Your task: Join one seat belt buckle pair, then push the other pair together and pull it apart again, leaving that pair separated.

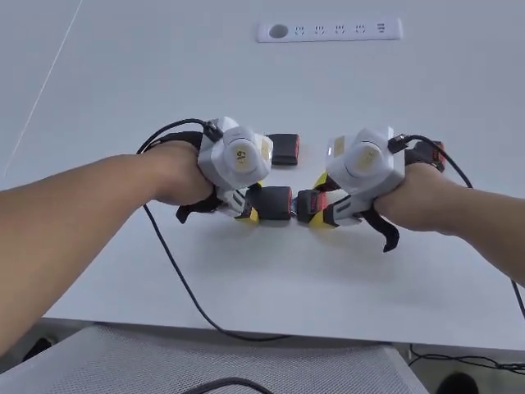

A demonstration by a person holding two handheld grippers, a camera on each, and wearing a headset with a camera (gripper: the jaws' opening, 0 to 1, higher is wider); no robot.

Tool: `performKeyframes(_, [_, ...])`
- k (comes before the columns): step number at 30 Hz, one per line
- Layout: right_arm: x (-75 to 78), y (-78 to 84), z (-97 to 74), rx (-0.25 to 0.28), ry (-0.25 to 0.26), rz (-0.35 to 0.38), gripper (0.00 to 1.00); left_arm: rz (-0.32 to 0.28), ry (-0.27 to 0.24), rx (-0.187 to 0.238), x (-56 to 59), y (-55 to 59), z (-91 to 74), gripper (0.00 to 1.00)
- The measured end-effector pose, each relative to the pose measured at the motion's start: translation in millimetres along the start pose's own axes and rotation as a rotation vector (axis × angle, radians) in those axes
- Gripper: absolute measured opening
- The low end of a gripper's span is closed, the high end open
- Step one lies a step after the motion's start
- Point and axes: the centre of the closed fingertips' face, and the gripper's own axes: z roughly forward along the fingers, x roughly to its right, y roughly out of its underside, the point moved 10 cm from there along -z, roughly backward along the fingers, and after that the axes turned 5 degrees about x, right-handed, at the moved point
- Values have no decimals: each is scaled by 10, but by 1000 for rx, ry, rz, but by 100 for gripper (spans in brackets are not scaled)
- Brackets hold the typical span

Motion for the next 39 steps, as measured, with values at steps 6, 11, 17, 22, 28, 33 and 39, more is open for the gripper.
performKeyframes(6, [10,-6,11,-2,3,10,33,-3,-5,-6,-6,1,10,31])
performKeyframes(11, [12,-1,16,-1,8,8,33,-6,-4,-4,-13,9,11,31])
performKeyframes(17, [4,8,10,7,8,11,34,-3,-5,-9,-7,-1,12,31])
performKeyframes(22, [3,5,20,1,9,13,35,3,-4,-19,-7,-11,18,32])
performKeyframes(28, [7,-2,20,-6,8,29,35,-4,-8,-30,2,-31,18,33])
performKeyframes(33, [1,-23,6,-1,17,40,36,8,-14,-32,15,-43,6,36])
performKeyframes(39, [-9,-68,-47,24,24,51,36,-12,-24,-14,43,-33,-93,38])
